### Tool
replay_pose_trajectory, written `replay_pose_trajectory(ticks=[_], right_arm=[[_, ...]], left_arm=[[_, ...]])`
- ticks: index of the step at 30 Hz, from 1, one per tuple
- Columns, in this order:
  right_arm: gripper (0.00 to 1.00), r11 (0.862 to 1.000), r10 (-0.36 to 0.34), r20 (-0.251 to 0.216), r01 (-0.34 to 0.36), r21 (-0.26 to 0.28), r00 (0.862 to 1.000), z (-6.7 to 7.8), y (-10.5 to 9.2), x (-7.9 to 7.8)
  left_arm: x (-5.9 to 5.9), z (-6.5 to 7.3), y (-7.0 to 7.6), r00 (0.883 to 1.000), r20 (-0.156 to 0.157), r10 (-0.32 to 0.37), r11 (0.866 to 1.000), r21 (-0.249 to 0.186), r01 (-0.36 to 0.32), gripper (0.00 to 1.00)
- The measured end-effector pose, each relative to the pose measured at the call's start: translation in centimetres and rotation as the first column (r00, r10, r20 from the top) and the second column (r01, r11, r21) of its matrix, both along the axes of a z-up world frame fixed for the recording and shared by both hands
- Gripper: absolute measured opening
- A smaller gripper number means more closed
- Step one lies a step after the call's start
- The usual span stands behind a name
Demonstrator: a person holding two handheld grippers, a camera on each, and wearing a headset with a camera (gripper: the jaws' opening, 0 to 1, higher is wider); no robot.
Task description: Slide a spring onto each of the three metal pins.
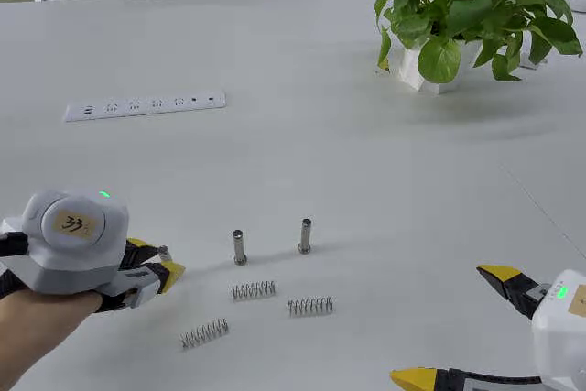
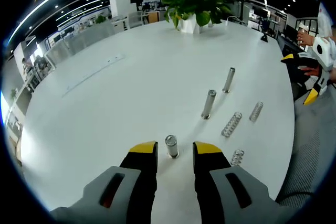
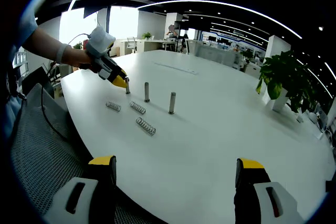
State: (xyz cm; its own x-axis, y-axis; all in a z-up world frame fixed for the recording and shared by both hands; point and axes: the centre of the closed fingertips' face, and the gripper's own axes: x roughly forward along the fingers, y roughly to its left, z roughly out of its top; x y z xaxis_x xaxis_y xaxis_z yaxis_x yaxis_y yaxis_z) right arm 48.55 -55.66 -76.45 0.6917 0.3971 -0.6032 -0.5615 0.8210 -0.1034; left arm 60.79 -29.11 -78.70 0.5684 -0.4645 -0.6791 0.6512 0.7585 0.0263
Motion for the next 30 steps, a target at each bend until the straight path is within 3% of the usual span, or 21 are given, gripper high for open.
replay_pose_trajectory(ticks=[15,22,23,30], right_arm=[[0.96,1.0,0.008,-0.002,-0.008,-0.003,1.0,0.1,0.1,0.0],[0.97,1.0,0.019,0.0,-0.019,-0.005,1.0,0.2,0.3,0.2],[0.97,1.0,0.022,0.0,-0.022,-0.005,1.0,0.2,0.3,0.3],[0.99,0.999,0.047,0.002,-0.047,0.009,0.999,0.5,0.8,0.5]], left_arm=[[-0.3,-0.2,-0.4,1.0,-0.007,0.013,0.996,-0.086,-0.013,0.7],[-1.3,0.2,-1.1,0.999,-0.005,-0.033,0.989,-0.147,0.032,0.99],[-1.5,0.4,-1.1,0.999,0.005,-0.048,0.988,-0.145,0.048,0.99],[-2.8,0.5,-0.5,0.998,-0.004,-0.069,0.983,-0.173,0.067,0.99]])
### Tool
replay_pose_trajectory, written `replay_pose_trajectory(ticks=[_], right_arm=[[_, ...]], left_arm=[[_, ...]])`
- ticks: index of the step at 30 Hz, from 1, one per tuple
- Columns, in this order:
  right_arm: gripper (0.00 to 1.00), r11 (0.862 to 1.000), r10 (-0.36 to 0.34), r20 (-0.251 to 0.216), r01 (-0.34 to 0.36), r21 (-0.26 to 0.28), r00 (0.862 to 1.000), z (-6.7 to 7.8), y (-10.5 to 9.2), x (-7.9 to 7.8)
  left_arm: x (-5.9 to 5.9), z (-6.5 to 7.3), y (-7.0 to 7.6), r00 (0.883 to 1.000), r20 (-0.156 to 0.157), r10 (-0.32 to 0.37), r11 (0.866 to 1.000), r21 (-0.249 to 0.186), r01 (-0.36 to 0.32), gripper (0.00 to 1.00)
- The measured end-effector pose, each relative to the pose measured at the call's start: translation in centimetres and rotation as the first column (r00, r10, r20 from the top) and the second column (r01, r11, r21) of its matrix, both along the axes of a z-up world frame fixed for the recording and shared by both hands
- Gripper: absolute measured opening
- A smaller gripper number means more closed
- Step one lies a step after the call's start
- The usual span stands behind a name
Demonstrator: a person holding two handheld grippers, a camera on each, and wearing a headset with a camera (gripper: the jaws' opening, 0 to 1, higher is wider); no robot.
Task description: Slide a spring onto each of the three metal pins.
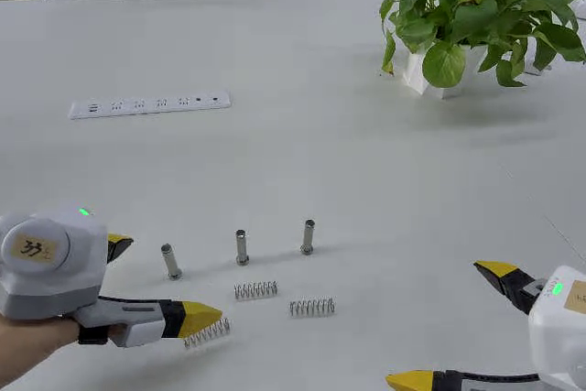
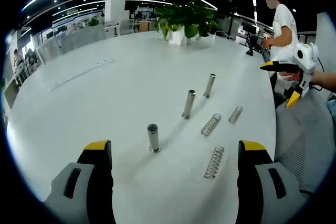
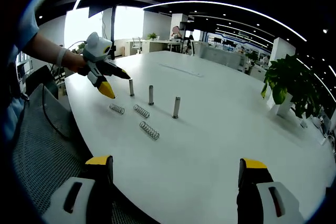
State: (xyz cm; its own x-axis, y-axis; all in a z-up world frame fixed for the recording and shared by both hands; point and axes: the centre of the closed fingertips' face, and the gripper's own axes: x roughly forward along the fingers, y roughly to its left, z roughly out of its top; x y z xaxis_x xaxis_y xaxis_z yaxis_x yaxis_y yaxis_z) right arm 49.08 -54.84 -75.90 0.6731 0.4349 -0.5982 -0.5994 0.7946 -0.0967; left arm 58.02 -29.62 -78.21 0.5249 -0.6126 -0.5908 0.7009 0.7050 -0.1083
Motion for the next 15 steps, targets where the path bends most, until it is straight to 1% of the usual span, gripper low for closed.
replay_pose_trajectory(ticks=[2,3,4,5,6,9,11,15], right_arm=[[0.99,1.0,0.006,0.001,-0.006,0.0,1.0,0.1,0.0,0.1],[0.99,1.0,0.008,0.0,-0.008,0.0,1.0,0.1,0.1,0.1],[0.99,1.0,0.01,-0.001,-0.01,0.002,1.0,0.2,0.1,0.2],[0.99,1.0,0.011,-0.001,-0.011,0.004,1.0,0.2,0.1,0.3],[0.99,1.0,0.012,-0.003,-0.012,0.006,1.0,0.2,0.1,0.4],[0.99,1.0,0.017,-0.003,-0.017,0.002,1.0,0.2,0.1,0.6],[0.99,1.0,0.025,-0.003,-0.025,-0.003,1.0,0.3,0.2,0.7],[0.99,0.999,0.034,-0.007,-0.034,-0.014,0.999,0.1,0.3,0.7]], left_arm=[[-0.4,0.0,0.2,1.0,0.001,0.004,1.0,-0.007,-0.004,0.99],[-0.6,0.1,0.3,1.0,0.001,0.009,1.0,-0.018,-0.009,0.99],[-0.9,0.2,0.3,1.0,0.0,0.016,0.999,-0.041,-0.016,0.99],[-1.2,0.2,0.3,1.0,-0.004,0.018,0.999,-0.048,-0.018,0.99],[-1.5,0.0,0.5,1.0,-0.005,0.02,0.999,-0.044,-0.02,0.99],[-2.2,0.1,0.6,1.0,-0.003,0.021,0.998,-0.052,-0.021,0.99],[-2.8,0.1,0.8,1.0,-0.004,0.025,0.998,-0.066,-0.026,0.99],[-3.3,0.1,1.3,0.999,-0.004,0.032,0.997,-0.07,-0.032,0.99]])
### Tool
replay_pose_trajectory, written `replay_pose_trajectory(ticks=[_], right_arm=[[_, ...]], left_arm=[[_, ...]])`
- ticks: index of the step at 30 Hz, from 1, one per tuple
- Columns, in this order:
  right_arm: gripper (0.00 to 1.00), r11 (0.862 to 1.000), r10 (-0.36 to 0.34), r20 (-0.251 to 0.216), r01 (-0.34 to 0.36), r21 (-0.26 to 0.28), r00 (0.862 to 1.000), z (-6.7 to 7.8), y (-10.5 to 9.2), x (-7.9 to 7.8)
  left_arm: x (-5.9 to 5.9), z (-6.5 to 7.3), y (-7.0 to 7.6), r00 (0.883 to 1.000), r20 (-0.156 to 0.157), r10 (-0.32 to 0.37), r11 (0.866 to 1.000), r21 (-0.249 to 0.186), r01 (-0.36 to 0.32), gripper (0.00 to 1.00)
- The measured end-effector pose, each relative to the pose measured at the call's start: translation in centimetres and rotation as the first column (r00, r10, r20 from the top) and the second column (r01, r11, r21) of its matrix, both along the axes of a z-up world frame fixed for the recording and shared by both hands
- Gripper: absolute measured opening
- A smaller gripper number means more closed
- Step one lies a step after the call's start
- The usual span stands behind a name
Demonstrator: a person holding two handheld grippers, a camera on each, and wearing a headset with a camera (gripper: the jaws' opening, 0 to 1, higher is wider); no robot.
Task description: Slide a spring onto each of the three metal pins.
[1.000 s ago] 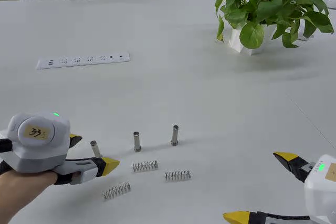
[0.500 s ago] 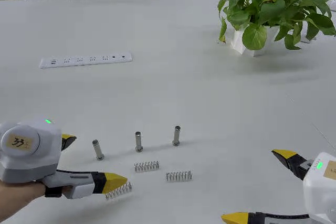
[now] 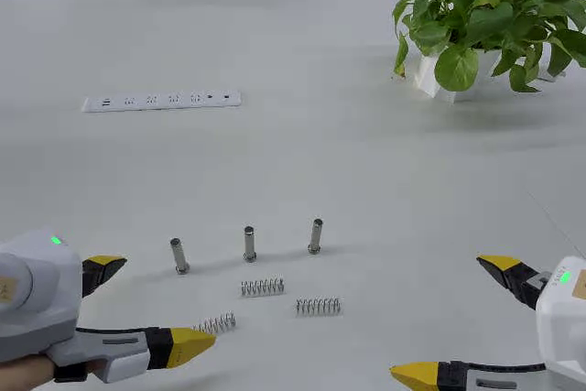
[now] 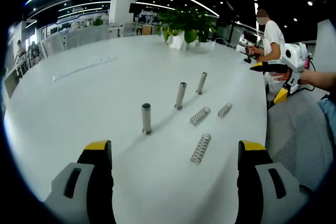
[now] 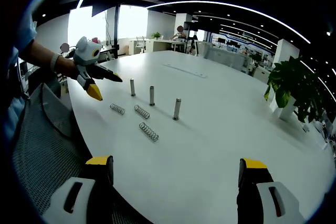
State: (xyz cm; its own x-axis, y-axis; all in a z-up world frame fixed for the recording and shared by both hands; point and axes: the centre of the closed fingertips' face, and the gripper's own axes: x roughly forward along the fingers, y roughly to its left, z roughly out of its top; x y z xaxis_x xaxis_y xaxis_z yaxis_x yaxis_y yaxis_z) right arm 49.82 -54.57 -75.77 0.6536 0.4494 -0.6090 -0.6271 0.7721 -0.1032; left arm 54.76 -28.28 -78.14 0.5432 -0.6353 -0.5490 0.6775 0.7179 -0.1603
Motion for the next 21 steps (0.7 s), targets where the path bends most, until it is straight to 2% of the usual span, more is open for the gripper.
replay_pose_trajectory(ticks=[3,6,8,11,16,21], right_arm=[[0.99,1.0,0.003,-0.001,-0.003,0.002,1.0,0.0,0.1,0.0],[0.99,1.0,0.007,-0.004,-0.007,-0.001,1.0,-0.2,0.1,-0.1],[0.99,1.0,0.008,-0.007,-0.008,0.0,1.0,-0.2,0.1,-0.1],[0.99,1.0,0.012,-0.013,-0.012,-0.008,1.0,-0.4,0.1,-0.2],[0.99,1.0,0.017,-0.02,-0.018,-0.015,1.0,-0.5,0.1,-0.2],[0.99,1.0,0.02,-0.025,-0.02,-0.019,0.999,-0.6,0.2,-0.2]], left_arm=[[-0.3,0.2,0.3,1.0,0.005,0.01,1.0,-0.008,-0.01,0.99],[-0.5,0.4,0.5,1.0,0.021,0.009,1.0,-0.021,-0.009,0.93],[-0.7,0.4,0.4,1.0,0.025,0.008,1.0,-0.029,-0.007,0.93],[-1.1,0.3,0.2,0.999,0.047,-0.016,1.0,-0.011,0.017,0.9],[-1.3,-0.1,0.1,0.997,0.062,-0.039,0.999,-0.002,0.039,0.82],[-1.5,-0.9,-0.3,0.996,0.066,-0.059,0.998,0.011,0.059,0.73]])
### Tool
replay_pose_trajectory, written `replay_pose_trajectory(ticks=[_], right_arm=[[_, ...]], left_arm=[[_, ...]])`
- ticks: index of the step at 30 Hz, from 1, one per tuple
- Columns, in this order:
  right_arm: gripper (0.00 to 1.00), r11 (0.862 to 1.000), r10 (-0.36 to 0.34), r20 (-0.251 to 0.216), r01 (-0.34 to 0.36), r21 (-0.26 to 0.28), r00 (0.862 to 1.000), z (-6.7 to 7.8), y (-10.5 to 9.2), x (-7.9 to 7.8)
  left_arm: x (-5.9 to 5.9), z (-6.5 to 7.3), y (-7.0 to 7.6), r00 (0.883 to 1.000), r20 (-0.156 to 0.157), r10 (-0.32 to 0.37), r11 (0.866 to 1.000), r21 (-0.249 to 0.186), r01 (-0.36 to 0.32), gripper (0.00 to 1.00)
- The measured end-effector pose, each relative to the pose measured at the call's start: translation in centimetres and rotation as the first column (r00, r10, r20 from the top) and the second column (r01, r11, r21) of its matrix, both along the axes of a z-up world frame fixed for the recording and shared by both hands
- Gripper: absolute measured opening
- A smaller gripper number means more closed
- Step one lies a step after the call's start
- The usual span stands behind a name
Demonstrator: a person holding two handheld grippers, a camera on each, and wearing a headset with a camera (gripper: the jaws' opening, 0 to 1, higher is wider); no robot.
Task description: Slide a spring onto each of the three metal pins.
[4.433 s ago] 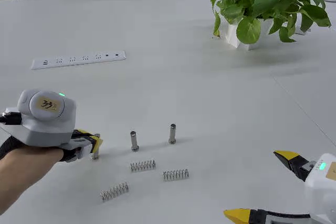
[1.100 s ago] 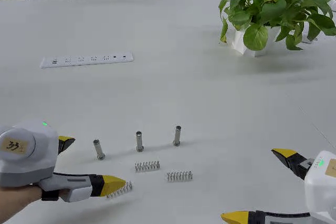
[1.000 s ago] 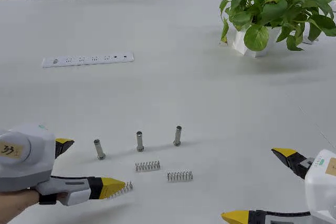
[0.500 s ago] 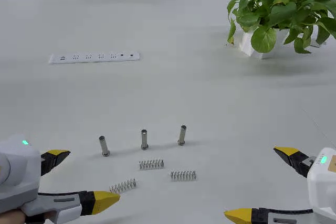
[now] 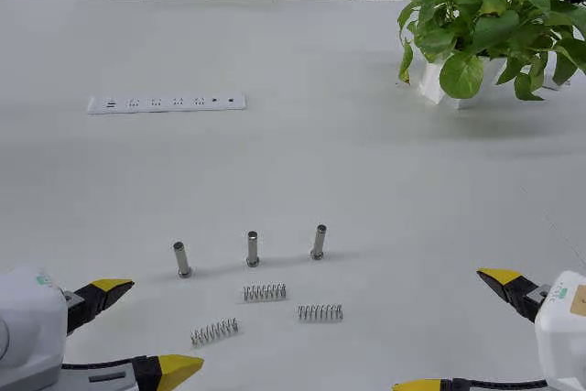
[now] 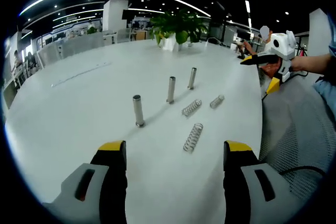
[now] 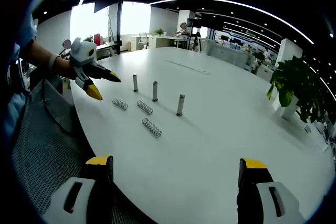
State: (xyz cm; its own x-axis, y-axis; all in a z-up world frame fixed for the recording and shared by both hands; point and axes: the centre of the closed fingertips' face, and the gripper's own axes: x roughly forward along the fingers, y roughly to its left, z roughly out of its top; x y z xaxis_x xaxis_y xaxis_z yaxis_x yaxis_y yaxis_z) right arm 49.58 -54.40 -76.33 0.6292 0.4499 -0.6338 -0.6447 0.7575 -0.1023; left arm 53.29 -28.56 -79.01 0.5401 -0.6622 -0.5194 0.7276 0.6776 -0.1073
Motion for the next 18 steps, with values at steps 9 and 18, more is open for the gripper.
replay_pose_trajectory(ticks=[9,18], right_arm=[[0.99,1.0,0.001,-0.008,-0.001,-0.007,1.0,-0.1,0.1,-0.1],[0.99,1.0,-0.01,-0.015,0.01,-0.008,1.0,-0.3,0.1,-0.4]], left_arm=[[-0.2,-2.0,-0.8,0.998,0.012,-0.067,0.997,0.042,0.066,0.46],[-0.2,-2.6,-1.7,0.994,0.013,-0.105,0.994,0.04,0.105,0.24]])
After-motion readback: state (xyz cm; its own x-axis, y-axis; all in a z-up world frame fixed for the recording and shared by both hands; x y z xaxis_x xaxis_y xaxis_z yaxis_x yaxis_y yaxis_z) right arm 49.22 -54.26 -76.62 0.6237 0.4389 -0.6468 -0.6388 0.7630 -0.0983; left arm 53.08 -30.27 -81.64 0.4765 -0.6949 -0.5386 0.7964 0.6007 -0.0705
